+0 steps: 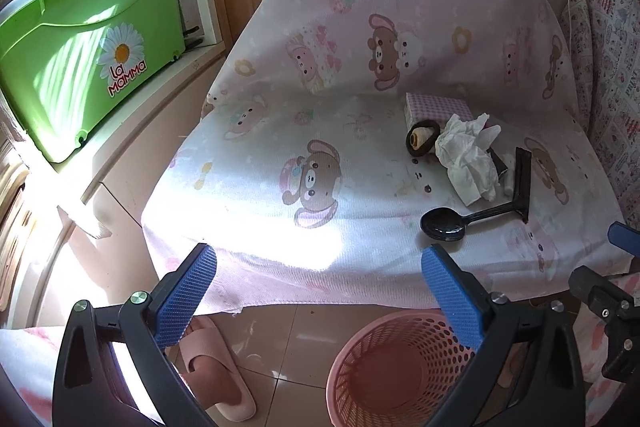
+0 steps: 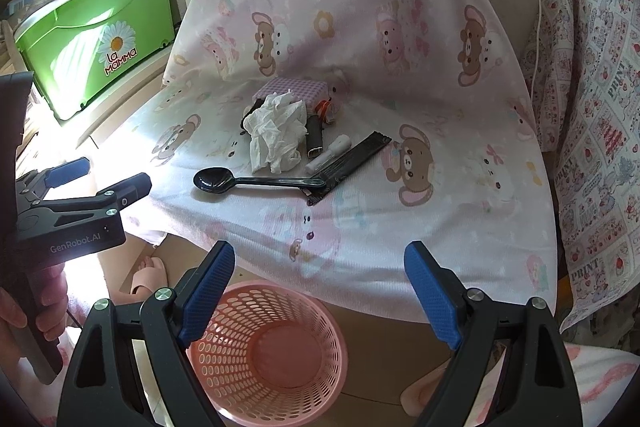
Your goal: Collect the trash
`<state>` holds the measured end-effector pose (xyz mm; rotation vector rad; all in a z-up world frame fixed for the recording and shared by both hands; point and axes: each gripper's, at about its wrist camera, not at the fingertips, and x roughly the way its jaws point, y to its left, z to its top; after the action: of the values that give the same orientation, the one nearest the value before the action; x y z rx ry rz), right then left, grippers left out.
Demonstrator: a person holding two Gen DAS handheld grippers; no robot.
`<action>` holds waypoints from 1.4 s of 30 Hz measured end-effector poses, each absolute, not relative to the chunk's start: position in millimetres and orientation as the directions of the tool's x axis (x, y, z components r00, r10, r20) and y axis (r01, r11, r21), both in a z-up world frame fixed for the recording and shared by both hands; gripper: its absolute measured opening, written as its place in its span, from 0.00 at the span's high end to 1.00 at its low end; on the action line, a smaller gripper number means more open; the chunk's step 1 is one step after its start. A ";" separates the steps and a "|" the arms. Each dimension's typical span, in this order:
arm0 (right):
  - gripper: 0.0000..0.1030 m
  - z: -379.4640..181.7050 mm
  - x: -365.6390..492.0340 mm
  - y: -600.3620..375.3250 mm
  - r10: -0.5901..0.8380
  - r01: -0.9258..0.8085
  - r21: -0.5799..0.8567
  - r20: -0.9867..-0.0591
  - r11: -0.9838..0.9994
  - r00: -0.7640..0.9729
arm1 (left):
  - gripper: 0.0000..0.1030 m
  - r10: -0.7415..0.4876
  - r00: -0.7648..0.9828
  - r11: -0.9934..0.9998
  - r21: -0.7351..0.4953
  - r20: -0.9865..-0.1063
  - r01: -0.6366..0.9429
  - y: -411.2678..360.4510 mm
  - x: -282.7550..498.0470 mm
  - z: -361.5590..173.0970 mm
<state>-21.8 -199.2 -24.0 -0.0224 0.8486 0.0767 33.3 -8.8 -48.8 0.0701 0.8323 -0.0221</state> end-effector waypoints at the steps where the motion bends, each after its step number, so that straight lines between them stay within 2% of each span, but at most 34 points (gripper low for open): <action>1: 0.14 -23.6 -21.9 -199.4 0.058 -0.076 0.010 -0.749 0.997 0.660 | 0.02 -0.008 0.674 0.997 0.044 -0.738 0.060 -9.7 33.2 -47.9; 8: 0.14 -16.5 -23.5 -208.5 0.083 -0.059 0.059 -0.728 0.997 0.680 | 0.01 -0.068 0.706 0.993 0.024 -0.704 0.119 -20.0 29.6 -38.7; 10: 0.18 -13.8 -23.5 -212.3 0.094 -0.052 0.080 -0.721 0.995 0.686 | 0.01 -0.080 0.713 0.992 0.014 -0.696 0.125 -20.9 30.8 -37.5; 14: 0.40 -9.7 -21.9 -219.1 0.123 -0.060 0.113 -0.720 0.992 0.683 | 0.04 -0.117 0.718 0.990 -0.022 -0.687 0.140 -21.5 43.9 -33.7; 16: 0.46 -5.3 -17.1 -221.7 0.118 -0.058 0.108 -0.715 0.992 0.689 | 0.13 -0.188 0.709 0.981 -0.099 -0.679 0.165 -21.2 56.9 -31.0; 17: 0.51 -2.7 -11.5 -223.6 0.121 -0.059 0.112 -0.716 0.992 0.688 | 0.26 -0.222 0.691 0.975 -0.136 -0.688 0.177 -22.5 65.0 -31.2; 18: 0.59 -0.5 -3.5 -225.8 0.128 -0.061 0.118 -0.723 0.991 0.679 | 0.44 -0.254 0.666 0.967 -0.170 -0.701 0.190 -24.5 72.5 -32.8; 19: 0.64 1.2 5.2 -227.9 0.144 -0.067 0.134 -0.733 0.989 0.665 | 0.53 -0.295 0.625 0.955 -0.208 -0.722 0.210 -27.3 81.3 -36.0; 20: 0.75 1.5 14.3 -230.0 0.177 -0.083 0.162 -0.746 0.983 0.641 | 0.70 -0.329 0.588 0.944 -0.243 -0.739 0.224 -29.8 88.5 -39.6; 21: 0.89 0.7 23.7 -230.7 0.214 -0.108 0.188 -0.759 0.976 0.614 | 0.81 -0.352 0.567 0.936 -0.276 -0.744 0.219 -30.4 93.3 -43.0; 22: 0.92 -0.2 32.0 -230.6 0.229 -0.121 0.196 -0.768 0.973 0.598 | 0.84 -0.363 0.562 0.931 -0.302 -0.743 0.203 -29.8 96.1 -44.9; 25: 0.93 -2.9 51.0 -231.8 0.188 -0.105 0.157 -0.770 0.982 0.610 | 0.83 -0.350 0.569 0.936 -0.309 -0.744 0.171 -37.5 102.4 -48.1; 26: 0.93 -5.5 56.0 -234.7 0.186 -0.091 0.166 -0.770 0.982 0.610 | 0.80 -0.331 0.584 0.943 -0.287 -0.741 0.170 -41.8 102.9 -47.1; 28: 0.93 -13.2 61.6 -243.0 0.193 -0.053 0.202 -0.775 0.978 0.602 | 0.61 -0.297 0.610 0.955 -0.242 -0.735 0.173 -52.6 103.7 -44.8; 29: 0.93 -16.9 61.7 -246.7 0.181 -0.032 0.203 -0.778 0.979 0.601 | 0.42 -0.294 0.619 0.956 -0.235 -0.729 0.177 -58.5 104.6 -43.8; 30: 0.93 -19.4 61.6 -249.4 0.161 -0.017 0.190 -0.780 0.982 0.605 | 0.31 -0.296 0.625 0.955 -0.234 -0.722 0.182 -62.6 104.9 -42.8; 32: 0.93 -20.8 59.7 -254.0 0.130 0.001 0.166 -0.776 0.986 0.617 | 0.29 -0.305 0.627 0.952 -0.223 -0.717 0.208 -74.0 107.0 -42.3; 37: 0.92 -17.3 59.9 -261.8 0.156 -0.002 0.199 -0.761 0.980 0.630 | 0.29 -0.265 0.625 0.961 -0.148 -0.734 0.234 -100.3 114.3 -52.4; 38: 0.92 -16.7 61.3 -262.1 0.156 -0.002 0.198 -0.762 0.980 0.628 | 0.32 -0.257 0.624 0.963 -0.140 -0.738 0.231 -102.1 115.5 -55.2; 40: 0.92 -18.0 64.0 -262.0 0.155 -0.001 0.196 -0.771 0.981 0.618 | 0.45 -0.221 0.613 0.972 -0.118 -0.759 0.204 -103.8 119.5 -60.8; 42: 0.92 -20.9 65.5 -262.2 0.159 0.003 0.202 -0.779 0.979 0.606 | 0.69 -0.211 0.594 0.976 -0.129 -0.776 0.177 -99.0 123.3 -64.3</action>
<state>65.5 -262.2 -20.9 0.1905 0.9164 0.0905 123.3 -99.0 -64.3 -0.0398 0.9068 -0.2252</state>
